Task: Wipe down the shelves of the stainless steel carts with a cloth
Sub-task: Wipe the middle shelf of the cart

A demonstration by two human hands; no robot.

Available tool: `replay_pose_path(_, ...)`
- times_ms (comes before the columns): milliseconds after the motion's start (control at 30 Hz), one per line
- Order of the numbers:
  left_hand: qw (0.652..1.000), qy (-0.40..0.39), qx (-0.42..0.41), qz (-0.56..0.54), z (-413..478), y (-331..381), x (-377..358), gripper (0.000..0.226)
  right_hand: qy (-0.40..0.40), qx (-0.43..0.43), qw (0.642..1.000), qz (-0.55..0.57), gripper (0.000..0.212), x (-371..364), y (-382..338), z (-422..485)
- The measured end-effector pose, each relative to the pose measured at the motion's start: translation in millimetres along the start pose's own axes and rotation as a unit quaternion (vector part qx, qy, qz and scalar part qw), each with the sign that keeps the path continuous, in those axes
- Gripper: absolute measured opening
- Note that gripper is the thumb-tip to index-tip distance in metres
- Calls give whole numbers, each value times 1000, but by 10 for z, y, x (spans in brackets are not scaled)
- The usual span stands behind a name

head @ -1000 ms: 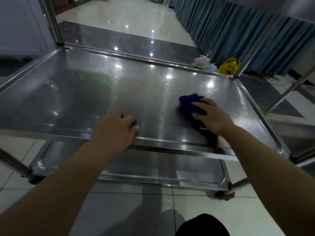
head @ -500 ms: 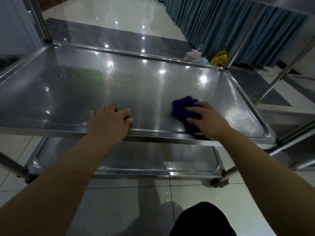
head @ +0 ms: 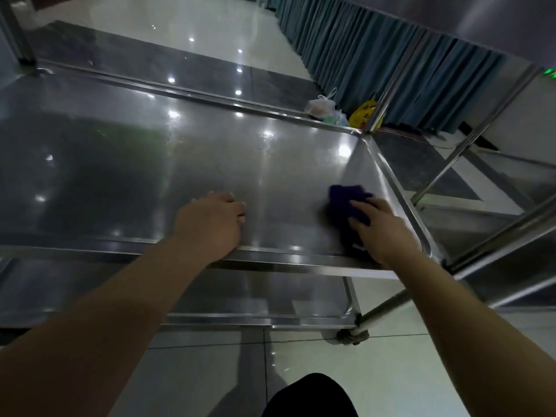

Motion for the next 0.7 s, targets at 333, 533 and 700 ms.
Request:
replay_pose_path(333, 998, 30, -6, 52, 19, 55, 29, 32, -12, 191, 981, 8, 42, -288, -436, 386)
replay_pose_path(533, 996, 48, 2, 81, 8, 127, 26, 47, 61, -83, 995, -16, 40, -140, -389, 925)
replay_pose_path(700, 995, 38, 12, 94, 9, 152, 51, 34, -4, 285, 958, 7, 41, -425, -811, 619)
Point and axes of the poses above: each hand's wrist, its own z-axis towards the middle knuckle, its own x-axis out of the back of the hand, y = z × x, the point moved 1 cm from there along z, towards the middle knuckle, and after that the axes turned 5 degrees about -x, right-handed, at the moved point
